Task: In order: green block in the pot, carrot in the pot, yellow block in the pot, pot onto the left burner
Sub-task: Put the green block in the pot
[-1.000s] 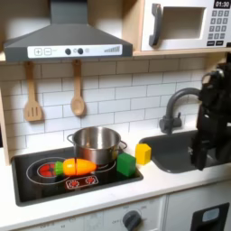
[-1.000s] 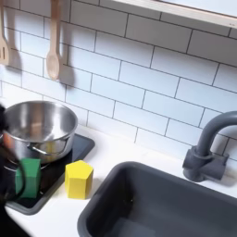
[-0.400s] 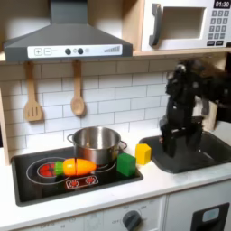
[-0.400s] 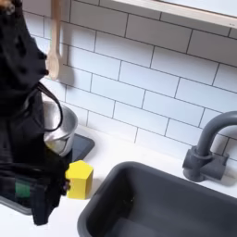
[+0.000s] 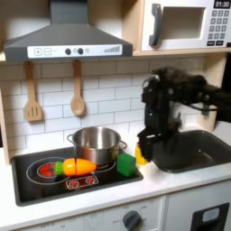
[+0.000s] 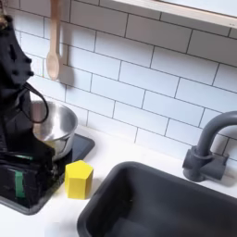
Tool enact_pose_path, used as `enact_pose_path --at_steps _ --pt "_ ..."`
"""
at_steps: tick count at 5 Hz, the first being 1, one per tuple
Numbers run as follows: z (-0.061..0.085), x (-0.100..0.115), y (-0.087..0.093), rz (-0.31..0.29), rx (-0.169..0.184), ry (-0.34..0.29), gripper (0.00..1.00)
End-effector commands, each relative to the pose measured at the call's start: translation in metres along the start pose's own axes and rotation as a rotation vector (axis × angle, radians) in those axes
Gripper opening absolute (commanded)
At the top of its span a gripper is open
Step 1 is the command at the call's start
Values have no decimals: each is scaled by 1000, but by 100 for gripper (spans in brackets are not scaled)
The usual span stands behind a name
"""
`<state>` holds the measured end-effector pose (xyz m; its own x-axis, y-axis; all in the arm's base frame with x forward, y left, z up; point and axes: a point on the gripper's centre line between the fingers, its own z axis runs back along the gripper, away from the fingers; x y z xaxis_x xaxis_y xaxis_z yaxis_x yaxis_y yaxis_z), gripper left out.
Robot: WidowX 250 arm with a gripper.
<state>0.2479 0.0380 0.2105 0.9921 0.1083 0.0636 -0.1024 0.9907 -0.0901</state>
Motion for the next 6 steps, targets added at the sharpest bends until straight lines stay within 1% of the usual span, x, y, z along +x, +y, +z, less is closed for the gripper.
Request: enact_pose_path --at_steps 1,2,3,4,5,6 --pt "-30 39 28 22 29 27 100" --pt "-39 61 27 -5 34 37 100" --pt "-37 77 31 -7 43 21 100" --pt "-39 84 34 3 40 12 100" --pt "-42 88 33 2 38 11 100" --pt "-38 90 30 -3 42 2 100"
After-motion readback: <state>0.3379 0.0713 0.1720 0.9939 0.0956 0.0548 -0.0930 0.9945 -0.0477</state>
